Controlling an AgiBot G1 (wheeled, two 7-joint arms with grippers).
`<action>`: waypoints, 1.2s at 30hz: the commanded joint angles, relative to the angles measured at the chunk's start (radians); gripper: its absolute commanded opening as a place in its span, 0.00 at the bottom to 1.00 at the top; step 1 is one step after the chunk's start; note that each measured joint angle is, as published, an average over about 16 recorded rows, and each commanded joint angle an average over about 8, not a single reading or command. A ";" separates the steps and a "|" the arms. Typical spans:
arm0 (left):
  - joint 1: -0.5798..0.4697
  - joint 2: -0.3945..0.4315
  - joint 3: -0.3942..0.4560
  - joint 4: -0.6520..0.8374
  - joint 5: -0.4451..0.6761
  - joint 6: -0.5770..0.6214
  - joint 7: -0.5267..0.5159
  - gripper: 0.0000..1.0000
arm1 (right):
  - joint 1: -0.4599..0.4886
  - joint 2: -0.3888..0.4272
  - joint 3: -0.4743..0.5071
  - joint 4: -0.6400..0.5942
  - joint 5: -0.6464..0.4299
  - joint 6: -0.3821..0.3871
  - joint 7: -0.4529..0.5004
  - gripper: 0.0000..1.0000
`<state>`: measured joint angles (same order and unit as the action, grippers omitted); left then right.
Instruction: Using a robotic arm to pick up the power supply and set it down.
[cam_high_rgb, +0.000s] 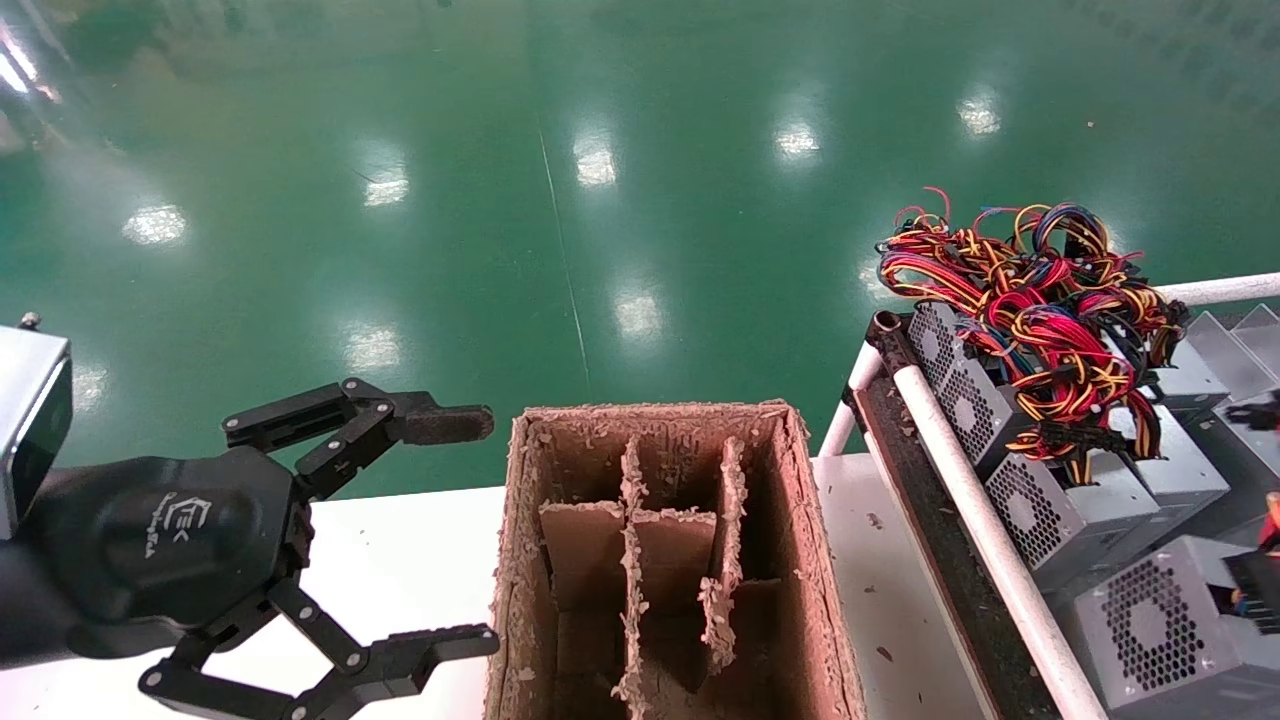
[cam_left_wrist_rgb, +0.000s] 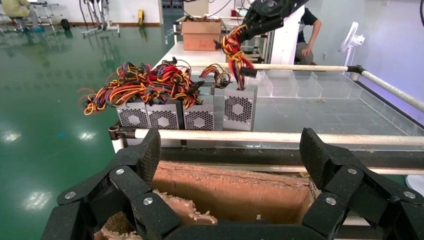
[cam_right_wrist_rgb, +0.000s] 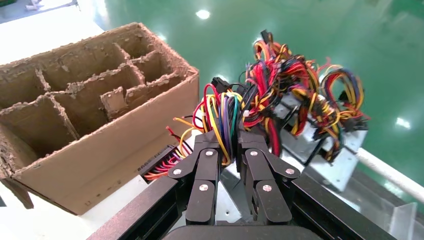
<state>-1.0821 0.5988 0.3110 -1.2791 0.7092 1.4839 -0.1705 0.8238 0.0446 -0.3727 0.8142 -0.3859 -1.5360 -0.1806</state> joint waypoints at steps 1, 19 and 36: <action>0.000 0.000 0.000 0.000 0.000 0.000 0.000 1.00 | -0.006 -0.007 -0.013 0.014 0.006 0.015 -0.005 0.00; 0.000 0.000 0.001 0.000 -0.001 0.000 0.000 1.00 | -0.031 0.020 -0.086 0.113 0.078 0.123 -0.009 1.00; 0.000 -0.001 0.001 0.000 -0.001 -0.001 0.001 1.00 | -0.014 0.045 -0.145 0.180 0.192 0.196 -0.042 1.00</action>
<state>-1.0824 0.5982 0.3124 -1.2790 0.7083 1.4833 -0.1697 0.8096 0.0869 -0.5141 0.9921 -0.2068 -1.3426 -0.2213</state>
